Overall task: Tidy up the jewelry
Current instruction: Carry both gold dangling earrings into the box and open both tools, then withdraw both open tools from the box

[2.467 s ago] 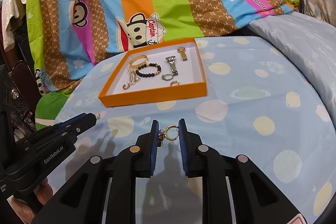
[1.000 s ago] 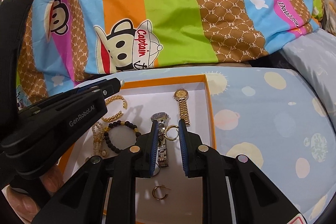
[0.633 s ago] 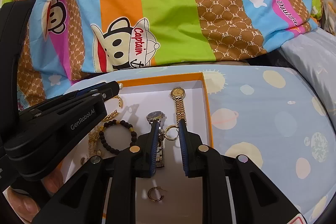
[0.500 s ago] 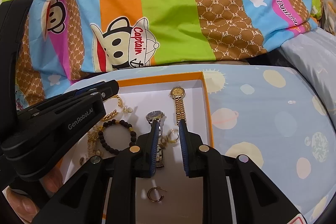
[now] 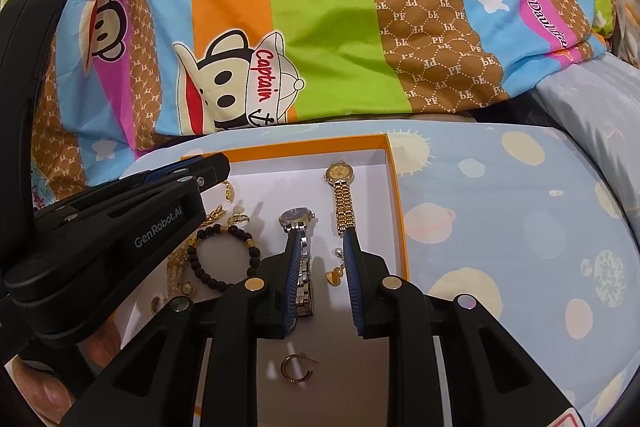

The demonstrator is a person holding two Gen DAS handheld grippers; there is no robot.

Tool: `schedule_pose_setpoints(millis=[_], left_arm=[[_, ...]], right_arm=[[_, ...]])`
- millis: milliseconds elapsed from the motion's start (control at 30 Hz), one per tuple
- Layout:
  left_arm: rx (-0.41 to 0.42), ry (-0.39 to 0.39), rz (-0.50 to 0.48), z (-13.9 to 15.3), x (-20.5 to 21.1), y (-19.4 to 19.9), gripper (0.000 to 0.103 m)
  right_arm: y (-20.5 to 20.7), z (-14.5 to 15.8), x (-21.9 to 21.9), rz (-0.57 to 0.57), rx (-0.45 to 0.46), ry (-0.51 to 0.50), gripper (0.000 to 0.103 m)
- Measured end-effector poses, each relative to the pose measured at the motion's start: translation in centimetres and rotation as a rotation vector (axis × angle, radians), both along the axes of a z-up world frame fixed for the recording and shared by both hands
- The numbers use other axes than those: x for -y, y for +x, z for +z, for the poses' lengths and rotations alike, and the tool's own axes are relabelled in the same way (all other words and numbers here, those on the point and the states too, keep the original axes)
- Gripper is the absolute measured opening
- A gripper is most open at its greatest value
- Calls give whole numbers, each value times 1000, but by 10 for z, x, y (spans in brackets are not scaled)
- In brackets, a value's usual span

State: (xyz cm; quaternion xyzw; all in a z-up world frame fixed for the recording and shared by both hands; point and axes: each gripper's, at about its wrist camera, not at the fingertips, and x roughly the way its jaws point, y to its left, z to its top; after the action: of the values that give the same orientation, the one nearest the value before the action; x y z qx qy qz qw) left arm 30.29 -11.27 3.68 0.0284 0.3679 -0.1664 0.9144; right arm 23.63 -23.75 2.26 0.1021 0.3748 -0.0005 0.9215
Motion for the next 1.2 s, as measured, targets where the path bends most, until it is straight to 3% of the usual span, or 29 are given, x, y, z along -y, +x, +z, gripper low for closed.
schedule_pose_setpoints(millis=[200, 600, 867, 1200], left_arm=[[-1, -3, 3, 2, -2, -8, 14], [-45, -34, 31, -4, -44, -77, 14], [-97, 4, 53, -25, -56, -107, 14], [-69, 26, 44, -26, -59, -145, 14]], right_arm=[[-7, 1, -1, 3, -1, 3, 22], [-68, -5, -16, 12, -34, -12, 22], [-100, -2, -26, -8, -11, -59, 22], [-139, 0, -34, -22, -1, -68, 22]])
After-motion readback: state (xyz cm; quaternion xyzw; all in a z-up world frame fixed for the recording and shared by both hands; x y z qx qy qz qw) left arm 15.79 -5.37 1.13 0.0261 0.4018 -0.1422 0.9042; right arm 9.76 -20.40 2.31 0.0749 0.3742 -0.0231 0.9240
